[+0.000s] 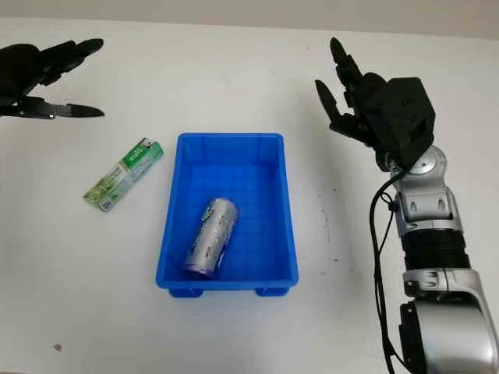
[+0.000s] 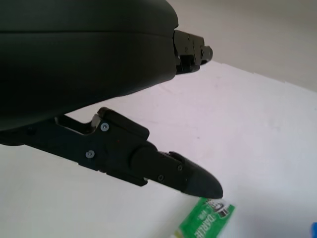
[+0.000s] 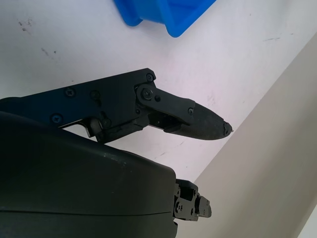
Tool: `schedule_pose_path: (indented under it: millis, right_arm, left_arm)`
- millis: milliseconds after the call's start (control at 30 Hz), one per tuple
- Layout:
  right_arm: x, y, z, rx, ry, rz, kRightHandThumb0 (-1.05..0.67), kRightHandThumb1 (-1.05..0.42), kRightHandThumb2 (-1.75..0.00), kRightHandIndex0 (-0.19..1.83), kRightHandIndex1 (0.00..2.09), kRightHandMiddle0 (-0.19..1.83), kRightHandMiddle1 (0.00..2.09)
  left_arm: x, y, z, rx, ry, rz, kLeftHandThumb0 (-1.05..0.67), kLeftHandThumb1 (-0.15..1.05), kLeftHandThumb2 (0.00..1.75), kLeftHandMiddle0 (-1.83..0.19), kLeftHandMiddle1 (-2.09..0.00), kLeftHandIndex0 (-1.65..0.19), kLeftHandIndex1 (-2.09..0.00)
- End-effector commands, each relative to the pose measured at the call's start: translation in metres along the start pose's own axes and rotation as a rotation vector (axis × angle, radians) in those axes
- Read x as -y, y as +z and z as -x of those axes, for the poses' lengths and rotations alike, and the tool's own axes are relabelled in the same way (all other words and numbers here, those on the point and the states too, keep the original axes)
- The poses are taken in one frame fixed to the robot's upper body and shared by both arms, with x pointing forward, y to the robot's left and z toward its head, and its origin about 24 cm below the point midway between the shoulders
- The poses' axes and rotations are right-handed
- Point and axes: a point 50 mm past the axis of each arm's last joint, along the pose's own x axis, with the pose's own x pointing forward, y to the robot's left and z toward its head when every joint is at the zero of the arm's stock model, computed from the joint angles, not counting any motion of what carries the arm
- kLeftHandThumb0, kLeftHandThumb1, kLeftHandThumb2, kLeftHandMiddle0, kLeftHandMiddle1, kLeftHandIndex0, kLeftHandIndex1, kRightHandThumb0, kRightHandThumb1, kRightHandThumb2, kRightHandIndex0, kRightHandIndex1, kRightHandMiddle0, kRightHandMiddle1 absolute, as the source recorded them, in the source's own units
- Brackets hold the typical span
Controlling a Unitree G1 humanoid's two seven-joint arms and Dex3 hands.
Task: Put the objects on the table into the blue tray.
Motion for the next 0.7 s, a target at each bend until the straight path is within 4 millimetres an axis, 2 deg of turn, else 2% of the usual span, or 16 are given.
schedule_pose_path:
  millis: [0, 133, 200, 333, 367, 433, 533, 667]
  right_arm:
    - [0.002, 0.005, 0.000, 0.014, -0.001, 0.010, -0.55, -1.05, -0.70, -0.19, 0.00, -0.19, 0.04]
    - [0.001, 0.006, -0.001, 0.021, 0.009, -0.005, -0.53, -1.05, -0.70, -0.19, 0.00, -0.19, 0.01]
    - [0.001, 0.006, -0.001, 0.025, 0.015, -0.005, -0.54, -1.05, -0.70, -0.19, 0.00, -0.19, 0.00]
    - [0.003, 0.006, -0.001, 0.024, 0.013, 0.013, -0.57, -1.05, -0.68, -0.19, 0.00, -0.19, 0.01]
    - [0.003, 0.006, -0.001, 0.026, 0.014, 0.016, -0.56, -1.05, -0.68, -0.19, 0.00, -0.19, 0.01]
    - [0.003, 0.006, -0.002, 0.033, 0.021, 0.013, -0.55, -1.05, -0.69, -0.19, 0.00, -0.19, 0.01]
    - [0.002, 0.006, -0.003, 0.029, 0.026, 0.002, -0.59, -1.05, -0.68, -0.19, 0.00, -0.19, 0.00]
    - [0.000, 0.006, -0.004, 0.021, 0.023, 0.004, -0.58, -1.05, -0.68, -0.19, 0.00, -0.19, 0.00]
  left_arm:
    - [0.001, -0.005, 0.005, -0.005, -0.005, -0.035, -0.44, 0.89, 0.04, 0.07, -0.04, 0.07, -0.04]
    - [0.002, 0.000, 0.007, 0.033, -0.008, -0.067, -0.45, 0.89, 0.05, 0.11, -0.03, 0.09, -0.04]
    - [0.003, 0.006, 0.010, 0.051, -0.008, -0.221, -0.46, 0.92, 0.07, 0.12, -0.04, 0.09, -0.04]
    - [0.018, 0.015, 0.015, 0.178, 0.007, -0.746, -0.35, 0.93, 0.06, 0.11, -0.05, 0.08, -0.05]
    - [0.022, 0.014, 0.016, 0.214, 0.006, -0.838, -0.25, 1.00, 0.11, 0.12, -0.05, 0.09, -0.05]
    - [0.028, 0.010, 0.018, 0.291, 0.030, -1.021, -0.09, 1.03, 0.26, 0.12, -0.05, 0.10, -0.05]
    - [0.035, 0.000, 0.018, 0.411, 0.062, -1.181, 0.07, 1.05, 0.43, 0.12, -0.05, 0.09, -0.05]
    - [0.039, -0.012, 0.020, 0.521, 0.059, -1.276, -0.03, 1.05, 0.48, 0.17, -0.03, 0.14, -0.03]
